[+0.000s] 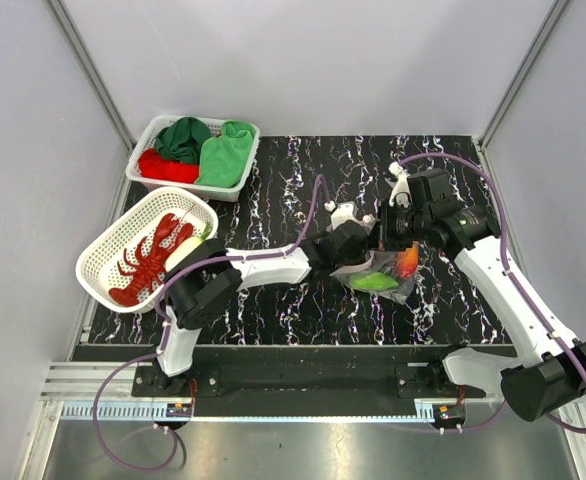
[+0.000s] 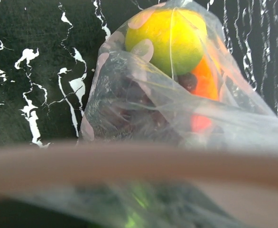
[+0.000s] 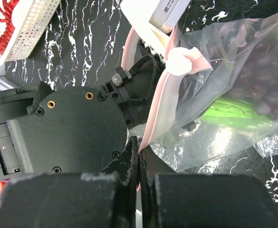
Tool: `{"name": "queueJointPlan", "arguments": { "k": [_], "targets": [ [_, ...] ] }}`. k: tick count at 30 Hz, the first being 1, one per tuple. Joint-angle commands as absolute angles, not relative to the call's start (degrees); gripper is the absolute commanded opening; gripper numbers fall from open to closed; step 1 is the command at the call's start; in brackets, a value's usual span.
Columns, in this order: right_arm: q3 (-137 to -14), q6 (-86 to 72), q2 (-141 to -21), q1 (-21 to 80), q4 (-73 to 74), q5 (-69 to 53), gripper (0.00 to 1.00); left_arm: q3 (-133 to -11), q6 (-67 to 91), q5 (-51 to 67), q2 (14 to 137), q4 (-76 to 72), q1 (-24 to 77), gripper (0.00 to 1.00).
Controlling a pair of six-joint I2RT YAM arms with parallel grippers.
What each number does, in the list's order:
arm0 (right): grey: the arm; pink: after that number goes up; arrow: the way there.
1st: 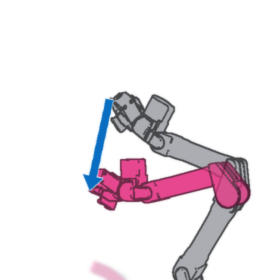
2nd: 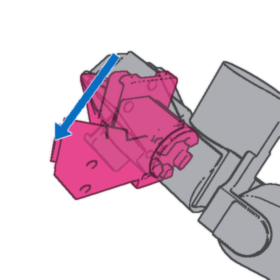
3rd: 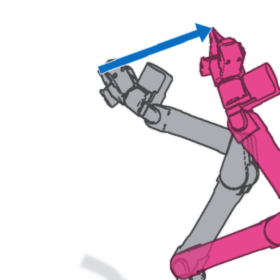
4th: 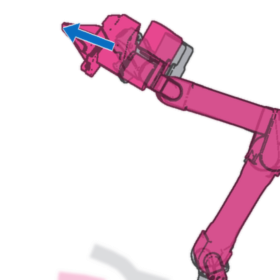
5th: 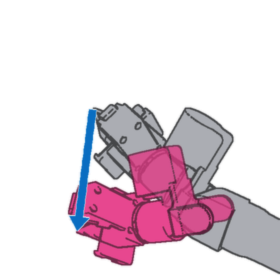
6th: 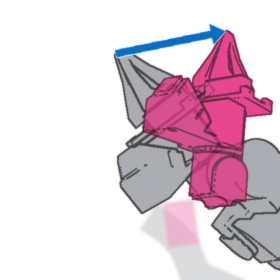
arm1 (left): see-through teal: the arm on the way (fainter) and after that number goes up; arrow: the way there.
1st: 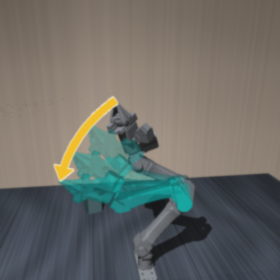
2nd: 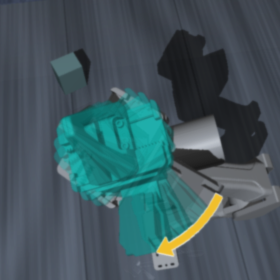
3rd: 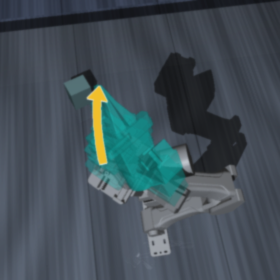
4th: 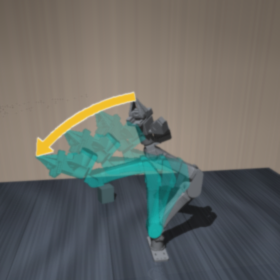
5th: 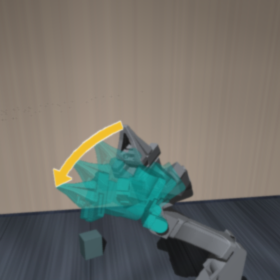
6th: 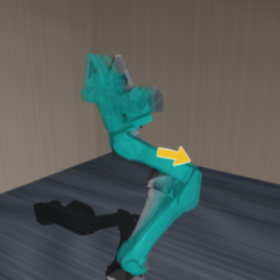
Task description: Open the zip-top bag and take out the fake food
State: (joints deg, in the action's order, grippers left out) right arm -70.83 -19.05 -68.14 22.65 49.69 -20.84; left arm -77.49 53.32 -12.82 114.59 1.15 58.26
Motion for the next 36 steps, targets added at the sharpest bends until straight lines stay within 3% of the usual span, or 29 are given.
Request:
{"name": "queueJointPlan", "arguments": {
  "k": [1,12,18,29,36],
  "targets": [
    [-70.8,-17.8,-66.7,23.5,47.5,-20.1,0.0,-76.6,48.4,-13.4,110.9,3.1,58.3,0.09],
    [-69.5,-17.2,-67.1,23.5,47.3,-14.3,0.0,-72.6,42.4,-8.0,98.5,4.5,58.4,0.01],
    [-68.7,-16.9,-67.7,23.5,47.1,-12.7,0.0,-73.3,40.0,-5.1,94.0,6.3,59.1,0.01],
    [-68.5,-16.4,-68.5,23.5,47.1,-11.3,0.0,-77.1,32.2,-11.2,83.4,18.1,59.9,0.01],
    [-68.5,-16.2,-69.3,23.5,46.8,-13.1,0.0,-80.4,26.2,-8.7,77.6,21.3,58.3,0.06]
  ]
}}
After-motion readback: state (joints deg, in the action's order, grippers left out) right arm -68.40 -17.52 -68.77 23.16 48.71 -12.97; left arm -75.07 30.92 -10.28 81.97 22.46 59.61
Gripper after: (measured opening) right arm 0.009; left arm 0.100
